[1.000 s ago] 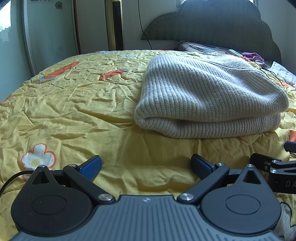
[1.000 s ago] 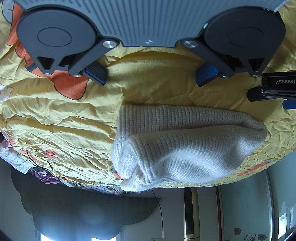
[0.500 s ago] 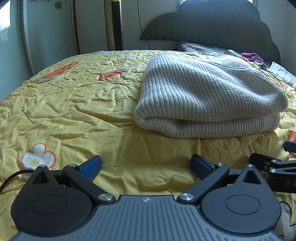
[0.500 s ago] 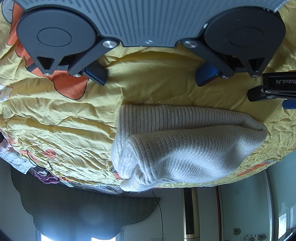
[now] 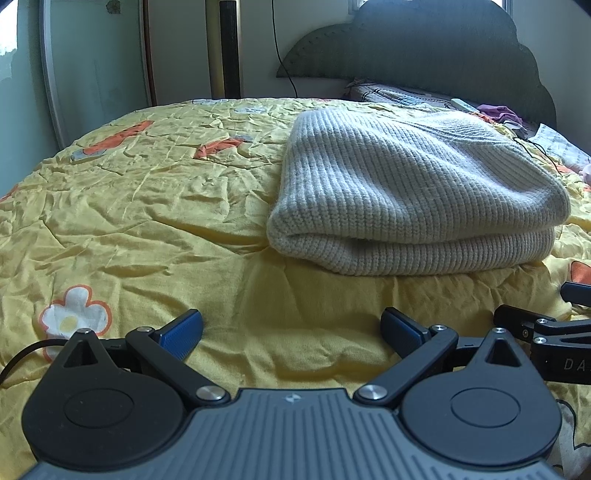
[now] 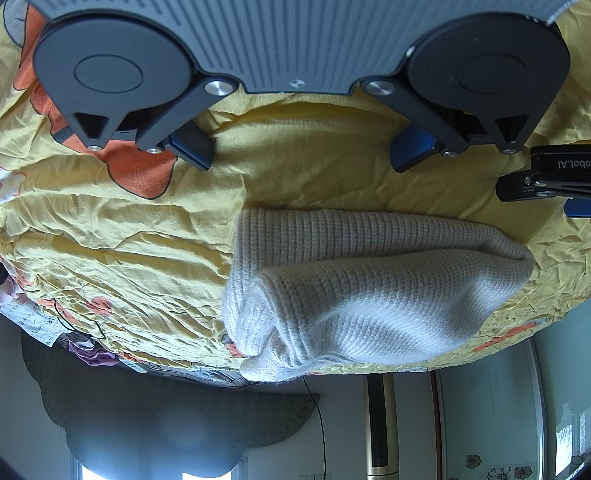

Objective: Fold small clothes

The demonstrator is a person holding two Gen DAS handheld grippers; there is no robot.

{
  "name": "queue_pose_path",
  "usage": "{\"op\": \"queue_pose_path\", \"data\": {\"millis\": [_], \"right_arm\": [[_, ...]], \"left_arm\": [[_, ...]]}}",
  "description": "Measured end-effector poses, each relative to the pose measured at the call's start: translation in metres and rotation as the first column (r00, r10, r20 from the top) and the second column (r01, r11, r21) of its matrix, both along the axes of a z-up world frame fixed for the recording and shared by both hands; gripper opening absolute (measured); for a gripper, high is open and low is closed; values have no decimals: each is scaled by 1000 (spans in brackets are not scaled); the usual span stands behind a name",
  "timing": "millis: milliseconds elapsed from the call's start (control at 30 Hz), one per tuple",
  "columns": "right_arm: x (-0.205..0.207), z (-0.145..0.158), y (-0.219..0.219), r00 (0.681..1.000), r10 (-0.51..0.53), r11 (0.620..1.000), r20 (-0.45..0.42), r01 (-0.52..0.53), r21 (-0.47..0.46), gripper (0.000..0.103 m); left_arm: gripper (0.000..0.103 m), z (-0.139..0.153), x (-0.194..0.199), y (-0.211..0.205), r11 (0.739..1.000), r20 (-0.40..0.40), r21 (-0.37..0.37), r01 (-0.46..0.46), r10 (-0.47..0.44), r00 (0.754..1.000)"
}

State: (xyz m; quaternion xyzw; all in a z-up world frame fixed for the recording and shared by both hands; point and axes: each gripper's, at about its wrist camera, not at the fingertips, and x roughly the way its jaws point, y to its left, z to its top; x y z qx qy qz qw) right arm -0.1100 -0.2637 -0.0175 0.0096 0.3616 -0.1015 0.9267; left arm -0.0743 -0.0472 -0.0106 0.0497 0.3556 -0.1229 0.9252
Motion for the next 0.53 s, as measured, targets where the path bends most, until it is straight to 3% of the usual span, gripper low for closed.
{"op": "queue_pose_path", "data": {"millis": [533], "right_arm": [[0,0,0,1000,0,1000,0,0,0,103]], "left_arm": [[103,11,-14,-5,999,73,28,46,-48,996]]}}
